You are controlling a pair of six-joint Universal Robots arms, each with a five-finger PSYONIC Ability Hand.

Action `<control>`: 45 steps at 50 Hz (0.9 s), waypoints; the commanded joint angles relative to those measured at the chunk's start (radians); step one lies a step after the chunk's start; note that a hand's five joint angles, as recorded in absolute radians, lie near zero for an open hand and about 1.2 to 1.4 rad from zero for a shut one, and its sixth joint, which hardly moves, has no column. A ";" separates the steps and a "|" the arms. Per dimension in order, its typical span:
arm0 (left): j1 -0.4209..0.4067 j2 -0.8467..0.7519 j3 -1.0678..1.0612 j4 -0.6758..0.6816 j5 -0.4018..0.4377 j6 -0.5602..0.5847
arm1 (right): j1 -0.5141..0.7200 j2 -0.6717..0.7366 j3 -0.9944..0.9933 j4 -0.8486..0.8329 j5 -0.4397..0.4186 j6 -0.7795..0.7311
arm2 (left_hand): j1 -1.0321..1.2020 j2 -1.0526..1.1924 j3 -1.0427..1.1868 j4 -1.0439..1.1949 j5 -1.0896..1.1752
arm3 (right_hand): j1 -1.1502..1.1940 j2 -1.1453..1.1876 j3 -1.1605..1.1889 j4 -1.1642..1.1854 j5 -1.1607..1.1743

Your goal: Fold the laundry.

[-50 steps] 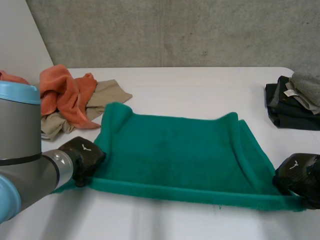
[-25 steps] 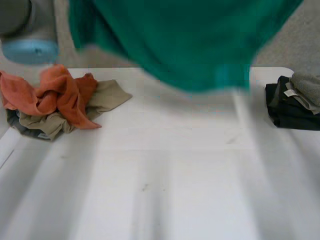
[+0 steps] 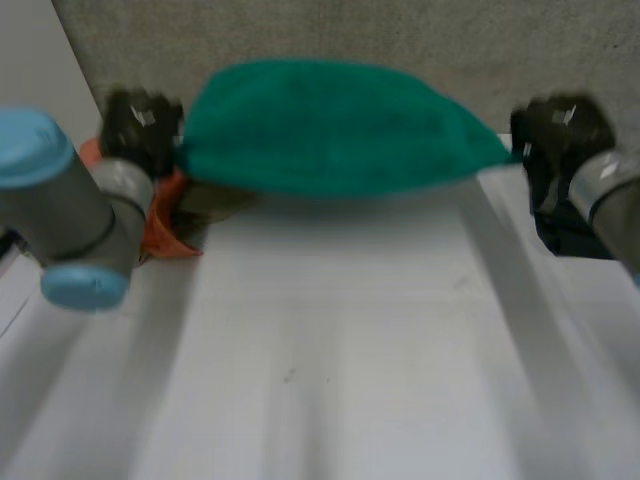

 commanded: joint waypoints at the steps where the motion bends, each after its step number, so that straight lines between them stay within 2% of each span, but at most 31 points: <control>1: 0.022 -0.103 -0.134 0.040 0.078 0.103 | -0.047 0.063 0.169 0.009 -0.035 -0.097 | 0.254 0.197 0.205 0.197 0.219 | 0.253 0.217 0.205 0.203 0.195; 6: 0.059 -0.161 -0.130 0.031 0.068 0.177 | -0.079 0.080 0.205 0.015 -0.035 -0.126 | 0.254 0.197 0.205 0.197 0.219 | 0.253 0.217 0.205 0.203 0.195; 10: 0.085 -0.178 -0.116 0.031 0.081 0.202 | -0.094 0.078 0.213 0.021 -0.035 -0.122 | -0.015 -0.072 -0.064 -0.072 -0.050 | 0.253 0.217 0.205 0.203 0.195; 15: 0.096 -0.177 -0.111 0.042 0.105 0.173 | -0.102 0.075 0.216 0.034 -0.035 -0.114 | -0.437 -0.495 -0.487 -0.494 -0.472 | 0.253 0.217 0.205 0.203 0.195; 25: 0.132 -0.184 -0.111 0.045 0.120 0.148 | -0.116 0.077 0.214 0.040 -0.035 -0.113 | -0.456 -0.513 -0.505 -0.513 -0.491 | 0.253 0.217 0.205 0.203 0.195; 33: 0.155 -0.174 -0.117 0.033 0.188 0.146 | -0.108 0.078 0.217 0.052 -0.035 -0.114 | -0.423 -0.481 -0.473 -0.481 -0.459 | 0.253 0.217 0.205 0.203 0.195; 45: 0.160 -0.180 -0.090 -0.096 0.256 0.149 | -0.107 0.080 0.217 0.052 -0.036 -0.117 | -0.262 -0.320 -0.312 -0.319 -0.297 | 0.253 0.217 0.205 0.203 0.195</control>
